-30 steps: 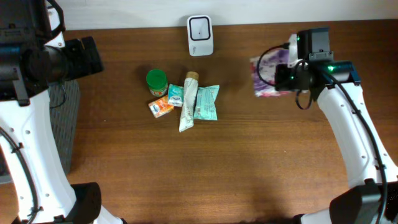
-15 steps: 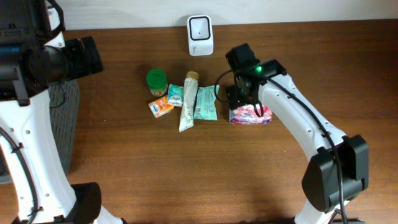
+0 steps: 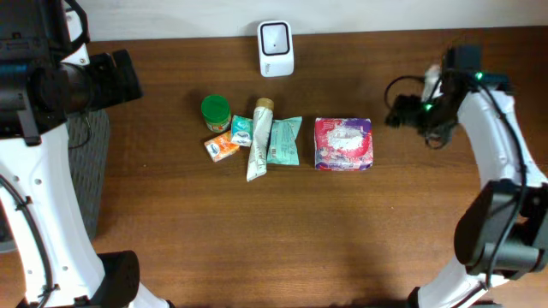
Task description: Scan the item barcode
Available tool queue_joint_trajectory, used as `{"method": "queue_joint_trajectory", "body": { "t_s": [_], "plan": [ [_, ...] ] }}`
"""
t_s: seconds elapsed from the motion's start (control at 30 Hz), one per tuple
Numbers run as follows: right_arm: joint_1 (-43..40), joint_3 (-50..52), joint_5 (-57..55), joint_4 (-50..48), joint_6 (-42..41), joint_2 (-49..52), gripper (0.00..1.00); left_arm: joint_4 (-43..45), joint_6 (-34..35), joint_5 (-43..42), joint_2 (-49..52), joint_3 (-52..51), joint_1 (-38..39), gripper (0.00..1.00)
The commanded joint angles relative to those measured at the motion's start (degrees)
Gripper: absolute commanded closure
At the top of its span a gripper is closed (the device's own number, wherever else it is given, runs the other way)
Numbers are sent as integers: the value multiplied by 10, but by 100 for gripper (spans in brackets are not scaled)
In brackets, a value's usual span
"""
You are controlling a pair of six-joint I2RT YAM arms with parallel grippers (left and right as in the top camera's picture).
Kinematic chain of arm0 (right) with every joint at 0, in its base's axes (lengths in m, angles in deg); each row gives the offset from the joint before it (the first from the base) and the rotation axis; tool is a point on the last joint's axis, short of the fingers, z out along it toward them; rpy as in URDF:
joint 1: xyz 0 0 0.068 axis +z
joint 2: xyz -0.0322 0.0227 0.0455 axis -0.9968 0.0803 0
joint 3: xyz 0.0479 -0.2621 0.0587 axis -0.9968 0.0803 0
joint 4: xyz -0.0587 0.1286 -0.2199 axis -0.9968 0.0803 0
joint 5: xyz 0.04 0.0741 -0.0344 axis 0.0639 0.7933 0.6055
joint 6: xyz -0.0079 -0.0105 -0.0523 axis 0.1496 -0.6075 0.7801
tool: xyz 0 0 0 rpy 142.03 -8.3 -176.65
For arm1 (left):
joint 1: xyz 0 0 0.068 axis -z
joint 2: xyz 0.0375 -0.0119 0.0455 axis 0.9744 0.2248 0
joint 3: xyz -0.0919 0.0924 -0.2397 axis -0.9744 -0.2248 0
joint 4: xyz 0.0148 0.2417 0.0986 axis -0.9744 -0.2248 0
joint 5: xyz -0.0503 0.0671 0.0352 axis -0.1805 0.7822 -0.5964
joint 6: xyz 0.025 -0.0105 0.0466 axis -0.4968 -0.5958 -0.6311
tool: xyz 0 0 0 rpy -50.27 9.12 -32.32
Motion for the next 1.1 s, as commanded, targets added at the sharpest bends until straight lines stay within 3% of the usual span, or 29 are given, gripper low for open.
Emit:
{"method": "queue_joint_trajectory", "body": {
  "t_s": [0.0, 0.17, 0.23, 0.33, 0.4, 0.47, 0.5, 0.6, 0.7, 0.8, 0.9, 1.0, 1.07],
  "plan": [
    [-8, 90, 232, -89, 40, 3, 18, 0, 3, -4, -2, 1, -3, 1],
    [5, 120, 263, -125, 40, 71, 21, 0, 3, -4, -2, 1, -3, 1],
    [5, 120, 203, -120, 40, 100, 24, 0, 3, -4, -2, 1, -3, 1],
    [10, 123, 209, -113, 64, 103, 28, 0, 3, -4, -2, 1, -3, 1],
    [31, 123, 249, -121, 64, 103, 50, 0, 3, -4, -2, 1, -3, 1],
    [65, 123, 298, -150, 62, 103, 91, 0, 3, -4, -2, 1, -3, 1],
    [75, 123, 299, -167, 33, 103, 96, 0, 3, -4, -2, 1, -3, 1],
    [82, 59, 352, -170, -4, 95, 96, 0, 3, -4, -2, 1, -3, 1],
    [84, -80, 355, -183, -70, 90, 96, 0, 3, -4, -2, 1, -3, 1],
    [95, -110, 299, -349, -219, 92, 96, 0, 3, -4, -2, 1, -3, 1],
    [160, -110, 178, -484, -300, 120, 96, 0, 3, -4, -2, 1, -3, 1],
    [205, -110, 170, -655, -382, 186, 96, 0, 3, -4, -2, 1, -3, 1],
    [215, -111, 142, -702, -417, 224, 96, 0, 3, -4, -2, 1, -3, 1]
  ]
}}
